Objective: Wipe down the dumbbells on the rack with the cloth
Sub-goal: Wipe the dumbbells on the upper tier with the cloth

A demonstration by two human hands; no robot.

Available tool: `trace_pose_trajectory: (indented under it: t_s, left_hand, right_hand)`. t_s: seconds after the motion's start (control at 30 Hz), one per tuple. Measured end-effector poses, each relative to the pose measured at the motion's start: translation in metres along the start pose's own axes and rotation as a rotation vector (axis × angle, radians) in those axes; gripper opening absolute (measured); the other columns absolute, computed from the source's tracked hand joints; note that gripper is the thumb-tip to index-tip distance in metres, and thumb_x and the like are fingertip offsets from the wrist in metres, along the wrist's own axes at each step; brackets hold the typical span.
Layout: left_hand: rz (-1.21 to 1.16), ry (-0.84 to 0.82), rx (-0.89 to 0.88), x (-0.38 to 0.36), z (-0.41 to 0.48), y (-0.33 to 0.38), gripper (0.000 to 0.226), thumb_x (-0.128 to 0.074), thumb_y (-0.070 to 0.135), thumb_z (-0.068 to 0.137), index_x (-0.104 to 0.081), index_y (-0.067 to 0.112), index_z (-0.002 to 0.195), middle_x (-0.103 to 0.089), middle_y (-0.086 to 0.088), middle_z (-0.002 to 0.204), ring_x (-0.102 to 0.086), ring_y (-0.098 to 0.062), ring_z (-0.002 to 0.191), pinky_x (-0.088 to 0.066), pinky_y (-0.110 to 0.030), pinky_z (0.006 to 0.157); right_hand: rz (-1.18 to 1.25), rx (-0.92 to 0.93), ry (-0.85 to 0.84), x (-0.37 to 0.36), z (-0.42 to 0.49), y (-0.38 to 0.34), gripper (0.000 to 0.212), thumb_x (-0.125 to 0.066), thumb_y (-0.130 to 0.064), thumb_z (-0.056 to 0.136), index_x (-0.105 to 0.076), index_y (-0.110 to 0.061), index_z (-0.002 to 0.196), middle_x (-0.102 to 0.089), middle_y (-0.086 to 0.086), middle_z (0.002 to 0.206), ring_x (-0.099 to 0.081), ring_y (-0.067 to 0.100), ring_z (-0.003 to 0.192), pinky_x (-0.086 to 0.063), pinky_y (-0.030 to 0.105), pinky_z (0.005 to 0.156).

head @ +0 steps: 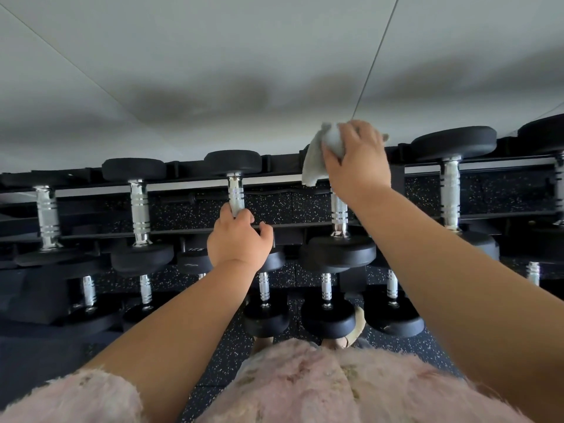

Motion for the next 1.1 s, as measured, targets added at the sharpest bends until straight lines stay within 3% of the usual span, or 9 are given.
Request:
trace_pose_trajectory:
  t_s: [0.13, 0.37, 0.47, 0.57, 0.67, 0.83, 0.93, 1.0, 1.1]
  left_hand:
    - [-0.003, 0.007, -0.003, 0.002, 0.000, 0.001, 0.034, -0.054, 0.051, 0.092, -0.069, 0.024, 0.108, -0.053, 0.000, 0.130, -0.057, -0.022, 0.091, -0.044, -0.033, 0.065]
    - [-0.008, 0.020, -0.004, 0.000, 0.000, 0.001, 0.033, -0.055, 0.050, 0.092, -0.069, 0.023, 0.106, -0.055, 0.000, 0.125, -0.056, -0.022, 0.087, -0.043, -0.033, 0.064]
    - [-0.010, 0.028, -0.002, 0.000, 0.000, 0.000, 0.032, -0.056, 0.049, 0.091, -0.069, 0.022, 0.105, -0.055, -0.001, 0.123, -0.056, -0.023, 0.085, -0.043, -0.033, 0.063]
    - [-0.009, 0.028, -0.003, -0.001, 0.000, 0.000, 0.031, -0.057, 0.048, 0.090, -0.070, 0.022, 0.103, -0.057, -0.002, 0.122, -0.057, -0.025, 0.085, -0.044, -0.034, 0.063]
    - [-0.002, 0.027, 0.000, -0.001, 0.000, 0.000, 0.031, -0.057, 0.048, 0.090, -0.069, 0.023, 0.103, -0.057, -0.004, 0.125, -0.059, -0.025, 0.087, -0.044, -0.033, 0.063]
    - [0.003, 0.032, -0.002, 0.001, -0.001, 0.001, 0.030, -0.057, 0.047, 0.091, -0.069, 0.022, 0.103, -0.056, -0.001, 0.121, -0.056, -0.023, 0.086, -0.042, -0.033, 0.062]
    - [-0.015, 0.056, -0.011, 0.002, -0.003, 0.002, 0.028, -0.060, 0.045, 0.091, -0.070, 0.020, 0.100, -0.057, -0.001, 0.120, -0.053, -0.022, 0.081, -0.042, -0.033, 0.060]
    - [-0.019, 0.065, -0.014, 0.003, -0.003, 0.002, 0.028, -0.061, 0.045, 0.091, -0.070, 0.020, 0.100, -0.057, -0.001, 0.118, -0.051, -0.022, 0.079, -0.041, -0.033, 0.060]
    - [-0.015, 0.060, -0.011, 0.002, -0.002, 0.002, 0.028, -0.060, 0.045, 0.091, -0.069, 0.020, 0.100, -0.056, 0.000, 0.116, -0.051, -0.021, 0.079, -0.040, -0.033, 0.060]
  right_hand:
    - [0.010, 0.124, -0.053, 0.004, 0.006, 0.002, 0.045, -0.054, -0.050, 0.101, -0.057, -0.024, 0.137, -0.054, 0.002, 0.137, -0.054, 0.023, 0.121, -0.050, 0.046, 0.103]
    - [0.504, -0.464, -0.052, 0.006, -0.009, 0.061, 0.025, -0.042, -0.048, 0.108, -0.058, -0.029, 0.104, -0.066, -0.007, 0.088, -0.064, 0.008, 0.071, -0.059, 0.035, 0.066]
    - [0.467, -0.451, 0.023, 0.007, -0.014, 0.055, 0.018, -0.045, -0.041, 0.107, -0.057, -0.028, 0.113, -0.066, -0.006, 0.100, -0.067, 0.010, 0.083, -0.060, 0.036, 0.073]
    - [0.393, -0.193, -0.001, -0.002, -0.017, 0.024, 0.034, -0.048, -0.040, 0.102, -0.048, -0.041, 0.136, -0.048, -0.005, 0.137, -0.058, 0.016, 0.116, -0.055, 0.038, 0.099]
    - [0.408, -0.139, 0.006, -0.001, -0.017, 0.024, 0.039, -0.051, -0.050, 0.099, -0.045, -0.042, 0.136, -0.044, -0.004, 0.143, -0.052, 0.020, 0.124, -0.051, 0.042, 0.104]
    - [0.522, -0.379, -0.114, 0.001, -0.010, 0.058, 0.028, -0.044, -0.051, 0.106, -0.055, -0.027, 0.113, -0.066, -0.003, 0.102, -0.062, 0.007, 0.080, -0.059, 0.029, 0.075]
    - [0.506, -0.500, -0.125, 0.005, -0.011, 0.066, 0.033, -0.038, -0.049, 0.109, -0.057, -0.024, 0.119, -0.066, -0.006, 0.095, -0.060, 0.003, 0.072, -0.044, 0.016, 0.055]
    - [0.461, -0.474, -0.092, 0.007, -0.012, 0.057, 0.036, -0.041, -0.046, 0.108, -0.056, -0.020, 0.129, -0.066, 0.002, 0.115, -0.063, 0.005, 0.083, -0.048, 0.018, 0.063]
    - [0.212, -0.056, -0.086, 0.004, -0.010, 0.006, 0.046, -0.047, -0.045, 0.104, -0.055, -0.019, 0.142, -0.050, 0.005, 0.143, -0.054, 0.021, 0.126, -0.048, 0.039, 0.108]
Point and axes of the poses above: each hand's wrist, its own z-axis towards the middle knuckle, its own x-axis out of the back of the hand, y = z × x, the point moved 8 cm from there along z, towards the middle knuckle
